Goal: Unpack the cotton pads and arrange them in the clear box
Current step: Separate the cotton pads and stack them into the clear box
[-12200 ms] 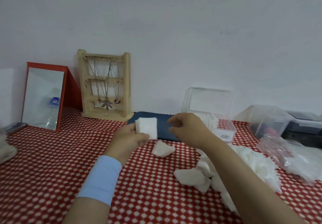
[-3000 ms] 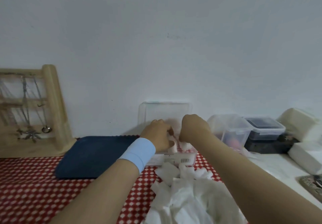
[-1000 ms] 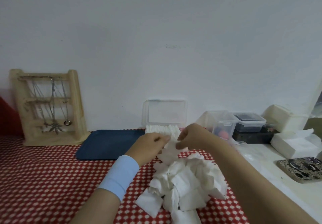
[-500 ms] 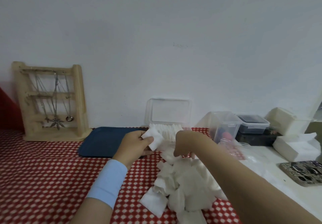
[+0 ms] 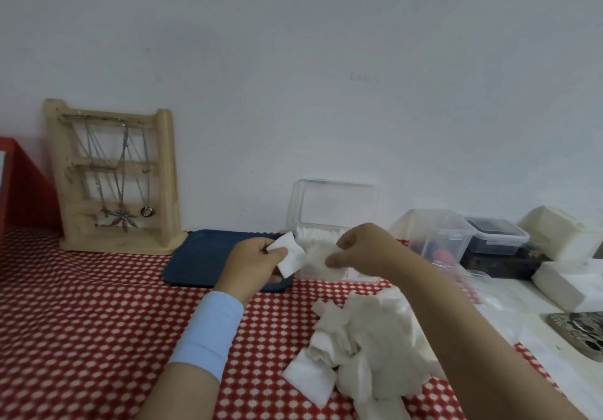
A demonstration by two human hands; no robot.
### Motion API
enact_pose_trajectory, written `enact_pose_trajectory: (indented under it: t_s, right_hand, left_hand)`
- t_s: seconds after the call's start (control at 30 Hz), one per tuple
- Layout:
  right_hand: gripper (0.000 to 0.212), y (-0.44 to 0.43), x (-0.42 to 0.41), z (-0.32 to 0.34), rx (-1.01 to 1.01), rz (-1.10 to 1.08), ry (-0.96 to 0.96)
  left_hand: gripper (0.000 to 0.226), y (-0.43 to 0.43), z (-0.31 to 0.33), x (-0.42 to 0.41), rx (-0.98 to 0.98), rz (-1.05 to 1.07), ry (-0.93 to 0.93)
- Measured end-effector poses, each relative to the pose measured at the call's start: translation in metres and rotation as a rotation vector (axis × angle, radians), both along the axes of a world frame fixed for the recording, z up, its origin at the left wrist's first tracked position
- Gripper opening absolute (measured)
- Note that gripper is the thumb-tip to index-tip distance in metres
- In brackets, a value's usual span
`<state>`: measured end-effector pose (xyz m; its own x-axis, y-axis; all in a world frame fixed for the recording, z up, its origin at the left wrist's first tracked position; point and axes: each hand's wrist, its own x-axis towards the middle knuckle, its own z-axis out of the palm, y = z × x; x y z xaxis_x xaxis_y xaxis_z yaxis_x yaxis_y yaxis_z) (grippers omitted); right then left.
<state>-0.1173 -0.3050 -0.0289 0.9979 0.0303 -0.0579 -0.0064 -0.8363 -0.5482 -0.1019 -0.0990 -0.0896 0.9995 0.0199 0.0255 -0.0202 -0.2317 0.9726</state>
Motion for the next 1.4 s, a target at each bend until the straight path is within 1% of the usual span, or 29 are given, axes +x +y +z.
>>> enact_pose_trajectory:
  t_s: [0.03,0.1,0.13,0.2,0.3,0.37,0.43,0.6,0.67,0.73,0.8,0.9,0.97,1.0,1.1,1.13,1.2,1.27,1.33,1.4]
  right_hand:
    - [0.020,-0.002,-0.004,0.005,0.135,-0.006,-0.034]
    - [0.011,-0.003,-0.010,0.010,0.393,0.040,-0.024]
    - [0.011,-0.003,-0.013,0.011,0.488,0.076,0.000]
    - [0.017,-0.002,-0.014,0.009,0.579,0.138,0.038]
    - [0.021,0.002,-0.012,0.002,0.565,0.162,0.074]
    - [0.018,0.004,-0.012,-0.002,0.569,0.130,0.085]
    - [0.015,0.004,-0.012,-0.007,0.562,0.088,0.073]
    - [0.017,0.004,-0.011,-0.012,0.534,0.038,0.013]
    - [0.015,0.001,-0.012,-0.009,0.492,0.077,-0.006]
    - [0.014,0.000,-0.014,-0.006,0.488,0.136,0.023]
    - [0.015,0.001,-0.014,-0.006,0.485,0.158,0.038]
    - [0.023,0.002,-0.010,-0.011,0.449,0.116,0.004]
    - [0.023,0.001,-0.009,-0.012,0.428,0.091,-0.010]
    - [0.020,0.001,-0.008,-0.012,0.416,0.081,-0.018]
    - [0.024,0.001,-0.007,-0.015,0.356,0.042,-0.045]
    - [0.025,0.002,-0.006,-0.016,0.331,0.029,-0.053]
    - [0.026,0.003,-0.005,-0.017,0.274,0.014,-0.099]
    - [0.029,0.004,-0.005,-0.018,0.213,0.025,-0.214]
    - [0.032,0.005,-0.005,-0.018,0.187,0.067,-0.348]
    - [0.033,0.006,-0.007,-0.018,0.156,0.122,-0.429]
  left_hand:
    - [0.007,0.000,0.001,0.000,-0.016,0.003,-0.008]
    - [0.007,0.001,0.004,-0.002,-0.049,0.004,-0.020]
    - [0.007,0.000,0.005,-0.003,-0.067,0.000,-0.015]
    - [0.010,-0.002,0.007,-0.005,-0.099,-0.022,0.006]
    - [0.018,-0.007,0.010,-0.008,-0.192,-0.085,0.069]
    - [0.020,-0.010,0.010,-0.010,-0.310,-0.129,0.131]
    - [0.021,-0.012,0.009,-0.010,-0.385,-0.156,0.162]
    - [0.018,-0.012,0.004,-0.008,-0.370,-0.152,0.178]
    - [0.016,-0.013,0.002,-0.008,-0.362,-0.144,0.200]
    - [0.017,-0.013,0.002,-0.008,-0.358,-0.163,0.210]
    - [0.021,-0.013,0.003,-0.008,-0.362,-0.198,0.220]
    - [0.025,-0.013,0.007,-0.011,-0.419,-0.241,0.250]
    - [0.028,-0.014,0.011,-0.013,-0.439,-0.258,0.270]
    - [0.031,-0.015,0.013,-0.013,-0.443,-0.268,0.278]
    - [0.045,-0.015,0.017,-0.015,-0.449,-0.292,0.310]
    - [0.046,-0.015,0.017,-0.016,-0.437,-0.299,0.309]
    - [0.038,-0.014,0.016,-0.016,-0.395,-0.307,0.287]
    - [0.032,-0.012,0.014,-0.016,-0.394,-0.300,0.282]
    - [0.031,-0.010,0.014,-0.016,-0.456,-0.295,0.300]
    - [0.033,-0.009,0.015,-0.017,-0.521,-0.301,0.320]
